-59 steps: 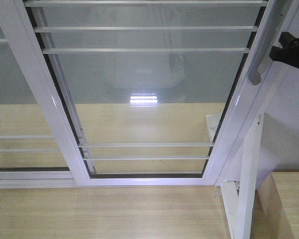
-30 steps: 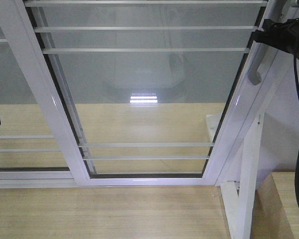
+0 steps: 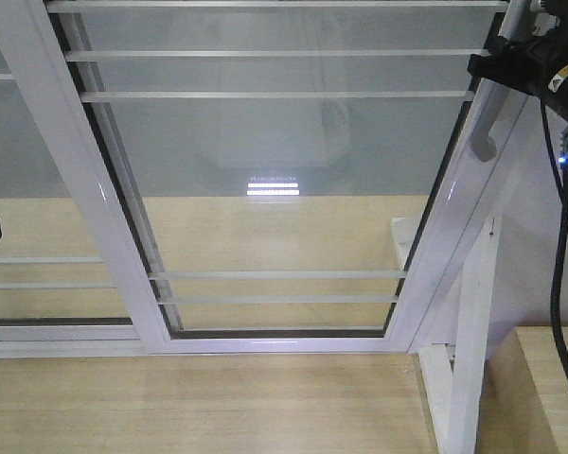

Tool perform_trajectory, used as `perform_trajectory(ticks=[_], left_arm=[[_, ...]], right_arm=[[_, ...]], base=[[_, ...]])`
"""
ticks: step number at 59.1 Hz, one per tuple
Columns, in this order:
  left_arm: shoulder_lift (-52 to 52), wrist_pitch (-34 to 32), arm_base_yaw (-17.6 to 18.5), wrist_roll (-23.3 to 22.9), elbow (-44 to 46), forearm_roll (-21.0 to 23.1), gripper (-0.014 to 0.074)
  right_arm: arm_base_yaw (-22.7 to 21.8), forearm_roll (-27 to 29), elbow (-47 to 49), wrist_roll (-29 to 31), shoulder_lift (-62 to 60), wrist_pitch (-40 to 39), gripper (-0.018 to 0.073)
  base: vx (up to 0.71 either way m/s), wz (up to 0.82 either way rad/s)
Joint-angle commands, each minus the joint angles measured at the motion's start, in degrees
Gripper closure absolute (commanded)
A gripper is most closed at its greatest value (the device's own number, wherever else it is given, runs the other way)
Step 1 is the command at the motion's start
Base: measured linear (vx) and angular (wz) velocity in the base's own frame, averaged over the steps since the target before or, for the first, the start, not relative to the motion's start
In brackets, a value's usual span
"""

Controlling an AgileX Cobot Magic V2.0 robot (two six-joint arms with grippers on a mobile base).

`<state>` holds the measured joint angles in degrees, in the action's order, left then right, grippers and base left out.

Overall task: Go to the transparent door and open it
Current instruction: 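Reach the right gripper to the silver handle and close on it, then pull the handle with the right gripper, sliding the door toward the left arm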

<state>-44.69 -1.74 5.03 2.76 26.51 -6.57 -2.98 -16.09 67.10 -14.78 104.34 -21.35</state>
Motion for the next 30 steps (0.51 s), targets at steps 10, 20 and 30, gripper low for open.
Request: perform_trajectory(ticks=[10, 20, 30], left_arm=[[-0.07, -4.72, 0.22, -0.42, 2.12, 0.2, 0.0219], [-0.07, -4.72, 0.22, -0.42, 2.12, 0.2, 0.0219], [-0.07, -4.72, 0.22, -0.42, 2.12, 0.2, 0.0219]], right_arm=[[3.88, -1.99, 2.06, 0.19, -2.74, -5.09, 0.0284], [6.86, -2.26, 2.06, 0.19, -2.74, -5.09, 0.0284], [9.72, -2.26, 2.06, 0.19, -2.67, -5.2, 0.0284]], base=[[0.0, 0.0], [0.0, 0.0], [0.0, 0.0]])
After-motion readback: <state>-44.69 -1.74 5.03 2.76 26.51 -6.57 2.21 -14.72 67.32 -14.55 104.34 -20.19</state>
